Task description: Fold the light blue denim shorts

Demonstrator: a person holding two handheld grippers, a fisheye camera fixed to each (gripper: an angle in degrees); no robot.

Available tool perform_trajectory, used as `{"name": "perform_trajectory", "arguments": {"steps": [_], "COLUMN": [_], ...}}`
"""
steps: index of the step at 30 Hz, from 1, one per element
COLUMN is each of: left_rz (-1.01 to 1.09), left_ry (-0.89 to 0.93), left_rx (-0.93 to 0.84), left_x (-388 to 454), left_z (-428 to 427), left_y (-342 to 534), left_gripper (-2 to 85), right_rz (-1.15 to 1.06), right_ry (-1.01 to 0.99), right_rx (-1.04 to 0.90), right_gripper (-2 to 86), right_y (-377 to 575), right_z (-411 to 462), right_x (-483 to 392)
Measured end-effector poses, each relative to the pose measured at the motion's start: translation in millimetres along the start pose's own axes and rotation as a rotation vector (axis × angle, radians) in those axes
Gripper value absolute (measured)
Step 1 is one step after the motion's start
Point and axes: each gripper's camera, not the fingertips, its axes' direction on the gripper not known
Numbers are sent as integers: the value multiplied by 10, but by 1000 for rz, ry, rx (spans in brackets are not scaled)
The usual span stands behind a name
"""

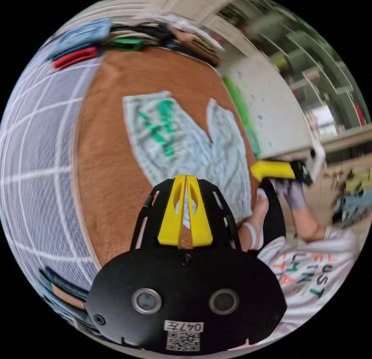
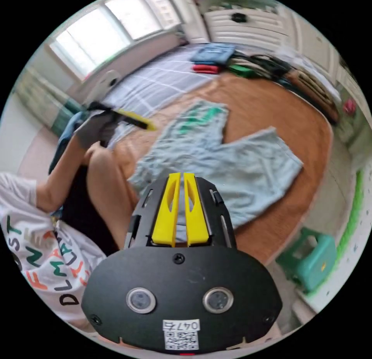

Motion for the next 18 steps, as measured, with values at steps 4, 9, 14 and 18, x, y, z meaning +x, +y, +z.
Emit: {"name": "perform_trajectory", "arguments": {"steps": [4,9,14,18], "left_rz": [-204,-398,-412,-359], "left_ry": [5,158,168,168], "left_rx": [67,131,168,179], "left_x": [-486,-889,-882,-737], "left_z": [3,360,578,656], "left_y": [231,395,455,473], "left_gripper": [29,73,70,76], "right_rz": [-171,-250,-300,-281], "right_ry": [-126,60,182,204], "right_rx": [-68,-146,-268,-274], "right_gripper": [68,63,33,-2], "right_y": [-137,-287,-195,-14], "right_z": [384,798,1042,1059], "right_x": [-877,-1442,-1681,-1686]}}
